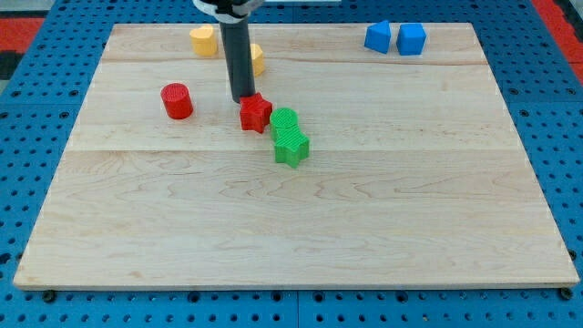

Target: Place the green star left to the blue triangle

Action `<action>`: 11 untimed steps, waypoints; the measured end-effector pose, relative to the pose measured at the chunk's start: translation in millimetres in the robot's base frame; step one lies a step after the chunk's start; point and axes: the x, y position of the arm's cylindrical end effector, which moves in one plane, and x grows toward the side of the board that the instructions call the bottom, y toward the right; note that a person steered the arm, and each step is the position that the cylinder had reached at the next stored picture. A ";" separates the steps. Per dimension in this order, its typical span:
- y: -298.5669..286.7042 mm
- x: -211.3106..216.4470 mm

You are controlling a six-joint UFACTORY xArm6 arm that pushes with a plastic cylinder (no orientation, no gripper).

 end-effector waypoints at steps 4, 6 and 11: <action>65.0 100.3; 88.2 71.1; 33.9 69.8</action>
